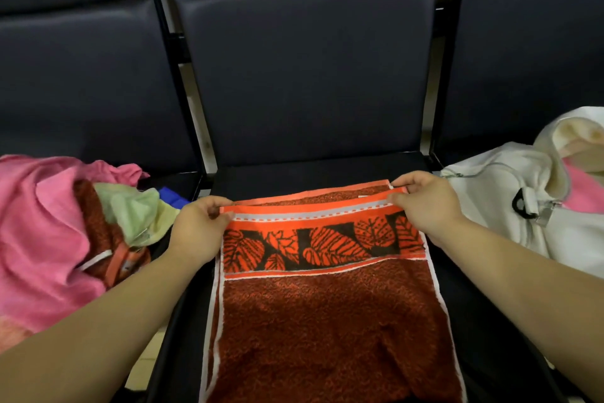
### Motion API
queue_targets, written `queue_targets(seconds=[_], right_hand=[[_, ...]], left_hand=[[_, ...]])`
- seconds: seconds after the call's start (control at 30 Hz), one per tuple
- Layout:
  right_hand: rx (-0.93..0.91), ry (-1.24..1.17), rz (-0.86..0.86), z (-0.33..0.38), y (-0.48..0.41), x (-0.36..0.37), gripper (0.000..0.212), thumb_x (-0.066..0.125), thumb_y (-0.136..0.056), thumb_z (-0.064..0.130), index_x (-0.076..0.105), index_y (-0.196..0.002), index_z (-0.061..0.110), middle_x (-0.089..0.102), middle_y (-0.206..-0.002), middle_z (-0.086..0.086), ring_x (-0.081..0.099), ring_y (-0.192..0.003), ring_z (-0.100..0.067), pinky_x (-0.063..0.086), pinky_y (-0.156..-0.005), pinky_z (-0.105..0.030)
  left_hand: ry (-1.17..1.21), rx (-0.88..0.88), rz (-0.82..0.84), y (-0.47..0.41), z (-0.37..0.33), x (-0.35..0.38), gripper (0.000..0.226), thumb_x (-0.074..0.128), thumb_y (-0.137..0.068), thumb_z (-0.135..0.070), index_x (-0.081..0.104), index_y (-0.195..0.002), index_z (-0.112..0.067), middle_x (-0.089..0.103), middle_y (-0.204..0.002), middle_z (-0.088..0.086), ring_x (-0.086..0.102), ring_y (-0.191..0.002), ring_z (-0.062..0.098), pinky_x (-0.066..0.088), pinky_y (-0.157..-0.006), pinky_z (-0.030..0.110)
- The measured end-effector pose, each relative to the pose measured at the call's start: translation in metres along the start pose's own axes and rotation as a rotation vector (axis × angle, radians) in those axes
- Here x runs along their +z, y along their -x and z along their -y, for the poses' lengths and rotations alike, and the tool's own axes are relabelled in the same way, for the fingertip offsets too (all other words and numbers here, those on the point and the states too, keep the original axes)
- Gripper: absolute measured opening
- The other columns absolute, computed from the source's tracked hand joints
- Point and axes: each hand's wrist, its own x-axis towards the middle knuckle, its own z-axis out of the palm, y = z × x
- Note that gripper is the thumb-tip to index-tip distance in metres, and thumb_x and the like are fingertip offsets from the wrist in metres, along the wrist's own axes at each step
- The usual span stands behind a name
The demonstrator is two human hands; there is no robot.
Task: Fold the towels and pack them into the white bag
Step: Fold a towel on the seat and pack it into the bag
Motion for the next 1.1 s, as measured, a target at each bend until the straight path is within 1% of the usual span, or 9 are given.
queue_targets(seconds=[0.17,0.23,0.3,0.47,0.57,0.73,0.9,1.0,1.1], right_hand=[[-0.117,0.041,-0.01,0.018,-0.028,0.013,0.022,0.074,-0.085,0.006,0.068,-0.088,0.027,0.072,-0.083,0.002,0.067,-0.073,-0.015,0.053,-0.07,-0.028],[-0.177,0.113,0.055,0.018,-0.037,0.019,0.023,0.071,-0.088,0.006,0.067,-0.092,0.028,0.071,-0.083,0.006,0.065,-0.072,-0.01,0.047,-0.065,-0.025],[-0.229,0.216,0.137,0.017,-0.045,0.022,0.024,0.069,-0.09,0.009,0.064,-0.097,0.031,0.068,-0.087,0.01,0.063,-0.078,-0.007,0.042,-0.066,-0.021],[-0.296,0.374,0.183,0.013,-0.051,0.023,0.019,0.064,-0.095,0.018,0.057,-0.106,0.033,0.063,-0.098,0.009,0.058,-0.086,-0.004,0.04,-0.072,-0.029],[-0.284,0.341,0.167,0.011,-0.054,0.025,0.018,0.065,-0.096,0.02,0.055,-0.106,0.032,0.063,-0.098,0.01,0.056,-0.086,-0.002,0.04,-0.069,-0.021],[-0.223,0.312,0.113,0.013,-0.059,0.032,0.017,0.07,-0.092,0.025,0.059,-0.101,0.033,0.065,-0.091,0.008,0.06,-0.086,-0.006,0.04,-0.067,-0.023],[-0.166,0.35,0.068,0.014,-0.062,0.037,0.015,0.075,-0.089,0.027,0.062,-0.097,0.029,0.064,-0.086,0.011,0.06,-0.082,-0.007,0.039,-0.063,-0.023],[-0.149,0.42,0.093,0.016,-0.066,0.037,0.02,0.075,-0.088,0.027,0.062,-0.102,0.029,0.066,-0.095,0.006,0.063,-0.092,-0.016,0.043,-0.074,-0.028],[-0.13,0.488,0.112,0.016,-0.07,0.035,0.024,0.078,-0.085,0.029,0.066,-0.106,0.029,0.063,-0.11,0.0,0.063,-0.102,-0.021,0.044,-0.084,-0.028]], left_hand=[[-0.026,0.037,-0.013,-0.026,-0.002,0.005,0.027,0.068,-0.094,-0.01,0.067,-0.082,-0.035,0.073,-0.085,-0.012,0.068,-0.083,0.007,0.052,-0.082,0.029],[-0.059,0.039,-0.02,-0.037,0.002,0.009,0.026,0.065,-0.095,-0.012,0.067,-0.082,-0.035,0.072,-0.086,-0.012,0.068,-0.084,0.009,0.052,-0.082,0.031],[-0.141,0.049,-0.023,-0.043,0.006,0.013,0.024,0.061,-0.097,-0.014,0.065,-0.084,-0.034,0.07,-0.086,-0.013,0.065,-0.084,0.01,0.047,-0.08,0.03],[-0.267,0.061,-0.082,-0.054,0.015,0.018,0.014,0.056,-0.099,-0.02,0.061,-0.093,-0.031,0.066,-0.094,-0.005,0.06,-0.089,0.017,0.043,-0.079,0.032],[-0.236,0.032,-0.097,-0.058,0.018,0.018,0.013,0.055,-0.099,-0.019,0.059,-0.093,-0.029,0.064,-0.093,-0.003,0.059,-0.088,0.019,0.042,-0.079,0.032],[-0.222,-0.005,-0.133,-0.063,0.017,0.02,0.01,0.053,-0.1,-0.017,0.06,-0.095,-0.023,0.061,-0.086,-0.006,0.058,-0.085,0.019,0.039,-0.076,0.031],[-0.392,-0.072,-0.084,-0.073,0.011,0.021,0.008,0.058,-0.095,-0.019,0.062,-0.089,-0.023,0.062,-0.088,-0.003,0.056,-0.083,0.018,0.038,-0.071,0.03],[-0.476,-0.045,-0.028,-0.076,0.008,0.017,0.012,0.061,-0.093,-0.021,0.062,-0.083,-0.026,0.061,-0.088,-0.002,0.057,-0.084,0.022,0.041,-0.071,0.03],[-0.524,-0.01,0.029,-0.077,0.011,0.011,0.015,0.068,-0.092,-0.026,0.058,-0.081,-0.03,0.055,-0.097,0.002,0.058,-0.091,0.026,0.047,-0.079,0.035]])
